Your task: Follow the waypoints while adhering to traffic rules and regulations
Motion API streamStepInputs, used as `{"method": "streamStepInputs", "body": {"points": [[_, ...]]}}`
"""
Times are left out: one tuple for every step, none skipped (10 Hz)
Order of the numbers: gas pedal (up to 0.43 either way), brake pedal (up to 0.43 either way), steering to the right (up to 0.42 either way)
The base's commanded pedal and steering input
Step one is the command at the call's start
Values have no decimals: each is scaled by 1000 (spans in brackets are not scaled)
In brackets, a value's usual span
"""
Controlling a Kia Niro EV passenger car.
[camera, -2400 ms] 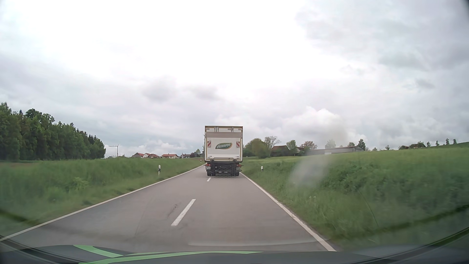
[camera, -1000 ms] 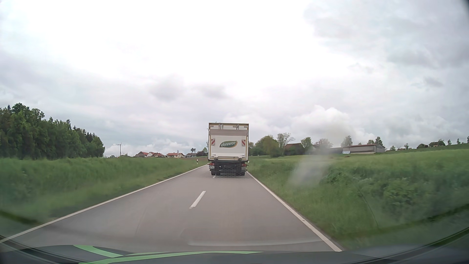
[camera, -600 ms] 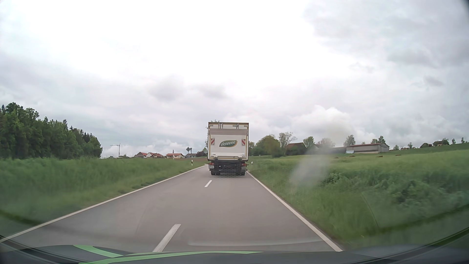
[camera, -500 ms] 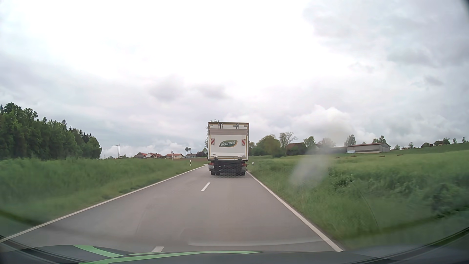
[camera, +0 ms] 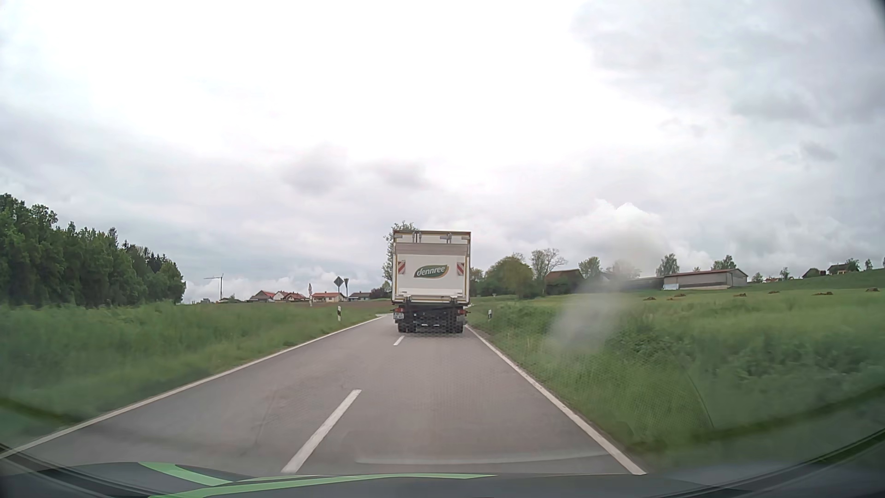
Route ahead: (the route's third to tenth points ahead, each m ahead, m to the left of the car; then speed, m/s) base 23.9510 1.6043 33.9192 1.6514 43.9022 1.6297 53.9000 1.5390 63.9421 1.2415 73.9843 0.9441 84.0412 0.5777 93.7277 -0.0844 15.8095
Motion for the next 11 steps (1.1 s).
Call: {"method": "streamStepInputs", "body": {"points": [[240,0,-1],[240,0,0],[240,0,0],[240,0,0],[240,0,1],[240,0,0],[240,0,0],[248,0,0],[248,0,0],[260,0,0],[260,0,0]]}}
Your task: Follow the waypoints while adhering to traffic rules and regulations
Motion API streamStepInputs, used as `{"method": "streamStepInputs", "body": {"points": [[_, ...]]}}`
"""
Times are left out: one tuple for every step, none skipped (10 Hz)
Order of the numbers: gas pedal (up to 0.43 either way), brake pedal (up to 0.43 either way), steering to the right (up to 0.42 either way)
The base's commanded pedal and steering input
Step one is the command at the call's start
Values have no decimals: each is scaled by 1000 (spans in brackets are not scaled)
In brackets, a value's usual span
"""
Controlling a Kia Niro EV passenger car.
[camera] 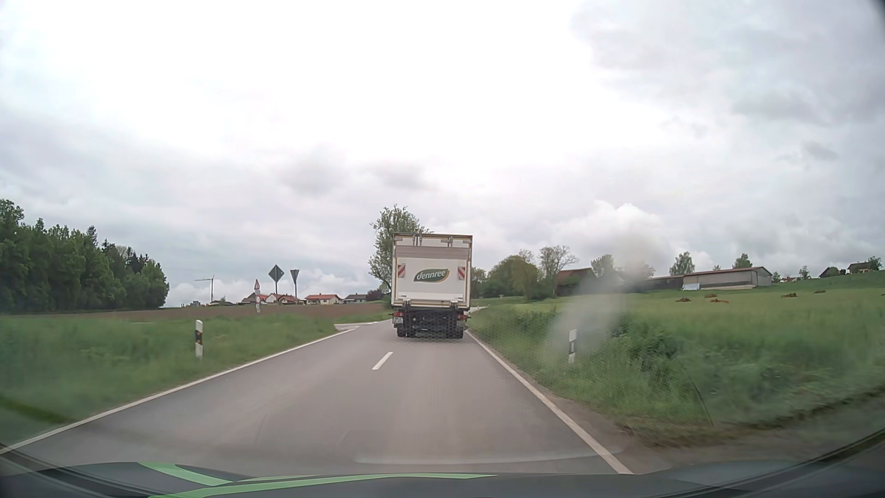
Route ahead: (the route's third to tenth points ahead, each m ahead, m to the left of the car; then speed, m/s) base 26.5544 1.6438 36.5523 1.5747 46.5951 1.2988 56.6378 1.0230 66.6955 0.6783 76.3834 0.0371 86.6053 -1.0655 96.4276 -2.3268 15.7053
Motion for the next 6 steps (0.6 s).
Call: {"method": "streamStepInputs", "body": {"points": [[260,0,0],[260,0,0],[260,0,0],[268,0,0],[268,0,0],[268,0,0]]}}
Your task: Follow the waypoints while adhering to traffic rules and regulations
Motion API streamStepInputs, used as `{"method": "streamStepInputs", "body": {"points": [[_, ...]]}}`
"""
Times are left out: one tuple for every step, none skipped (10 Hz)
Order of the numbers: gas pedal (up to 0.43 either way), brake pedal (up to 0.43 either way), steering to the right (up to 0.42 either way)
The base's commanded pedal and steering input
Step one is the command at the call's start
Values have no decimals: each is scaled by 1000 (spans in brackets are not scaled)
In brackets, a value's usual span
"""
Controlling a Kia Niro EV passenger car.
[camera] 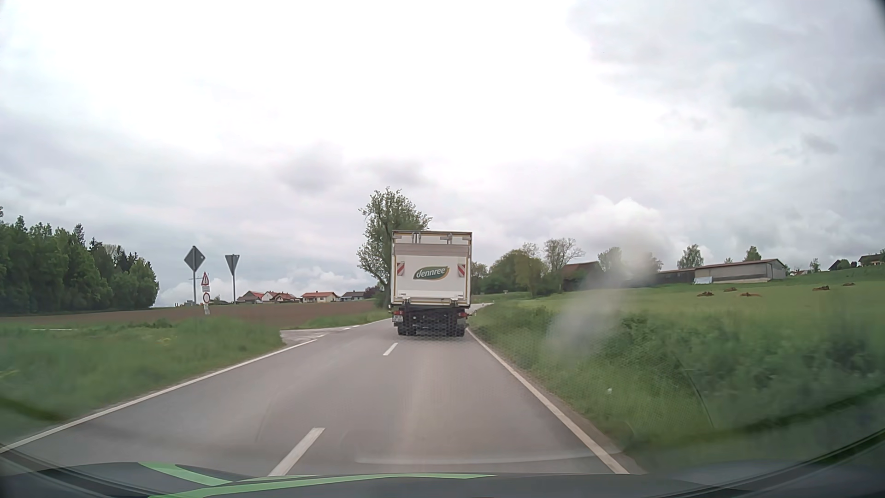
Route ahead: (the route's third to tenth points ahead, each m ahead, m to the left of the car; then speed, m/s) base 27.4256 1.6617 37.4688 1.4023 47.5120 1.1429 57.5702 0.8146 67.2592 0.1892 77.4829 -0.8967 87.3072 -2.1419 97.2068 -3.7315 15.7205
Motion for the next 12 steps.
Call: {"method": "streamStepInputs", "body": {"points": [[280,0,0],[280,0,0],[280,0,0],[280,0,0],[280,0,0],[280,0,0],[280,0,0],[268,0,0],[260,0,0],[260,0,0],[260,0,0],[260,0,0]]}}
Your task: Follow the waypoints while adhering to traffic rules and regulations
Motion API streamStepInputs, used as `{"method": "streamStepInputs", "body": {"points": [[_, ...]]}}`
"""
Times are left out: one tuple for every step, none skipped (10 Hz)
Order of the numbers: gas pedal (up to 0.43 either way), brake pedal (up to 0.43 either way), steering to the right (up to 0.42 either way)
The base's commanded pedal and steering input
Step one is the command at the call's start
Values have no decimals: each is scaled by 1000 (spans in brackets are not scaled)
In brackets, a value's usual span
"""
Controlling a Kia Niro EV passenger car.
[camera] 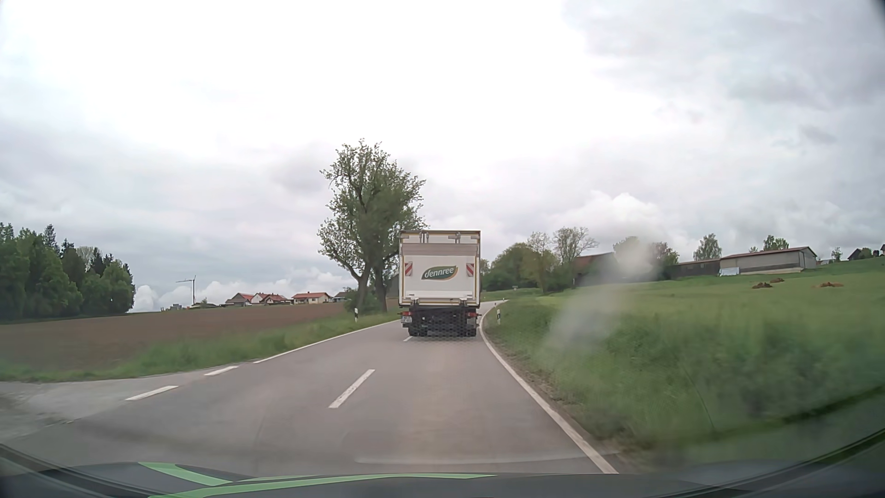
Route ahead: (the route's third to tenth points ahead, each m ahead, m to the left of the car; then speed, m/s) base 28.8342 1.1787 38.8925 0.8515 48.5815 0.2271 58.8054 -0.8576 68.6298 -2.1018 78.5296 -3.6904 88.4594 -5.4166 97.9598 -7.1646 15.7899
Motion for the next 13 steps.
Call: {"method": "streamStepInputs", "body": {"points": [[248,0,1],[248,0,2],[248,0,4],[248,0,6],[248,0,7],[248,0,8],[248,0,11],[248,0,12],[248,0,13],[248,0,14],[248,0,14],[248,0,15],[248,0,16]]}}
